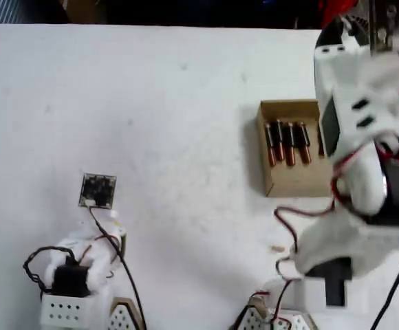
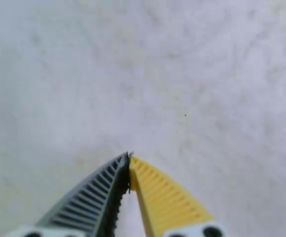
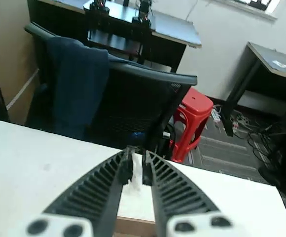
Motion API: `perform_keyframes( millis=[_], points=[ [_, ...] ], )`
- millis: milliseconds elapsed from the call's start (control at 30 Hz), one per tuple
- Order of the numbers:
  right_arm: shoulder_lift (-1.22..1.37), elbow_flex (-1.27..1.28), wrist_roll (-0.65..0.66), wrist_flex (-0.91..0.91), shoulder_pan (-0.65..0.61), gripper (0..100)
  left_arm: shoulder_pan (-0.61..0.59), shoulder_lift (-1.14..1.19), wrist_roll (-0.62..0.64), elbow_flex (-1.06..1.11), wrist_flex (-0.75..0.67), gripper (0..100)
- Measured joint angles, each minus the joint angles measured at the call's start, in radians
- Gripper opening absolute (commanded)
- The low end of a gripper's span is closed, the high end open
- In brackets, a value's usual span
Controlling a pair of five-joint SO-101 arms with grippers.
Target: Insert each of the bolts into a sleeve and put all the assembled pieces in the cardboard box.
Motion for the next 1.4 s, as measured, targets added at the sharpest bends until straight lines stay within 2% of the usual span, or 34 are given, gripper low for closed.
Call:
perform_keyframes(
  millis=[500, 1033, 1400],
  points=[
    [-0.442, 0.589, 0.0, 0.0, -0.008, 1.7, 0.0, 0.0, 0.0, 0.0, 0.0, 2],
    [-0.715, 1.243, 0.0, -0.005, -0.199, 1.7, 0.0, 0.0, 0.0, 0.0, 0.0, 2],
    [-1.003, 1.674, 0.0, -0.14, -0.204, 1.7, 0.0, 0.0, 0.0, 0.0, 0.0, 2]
  ],
)
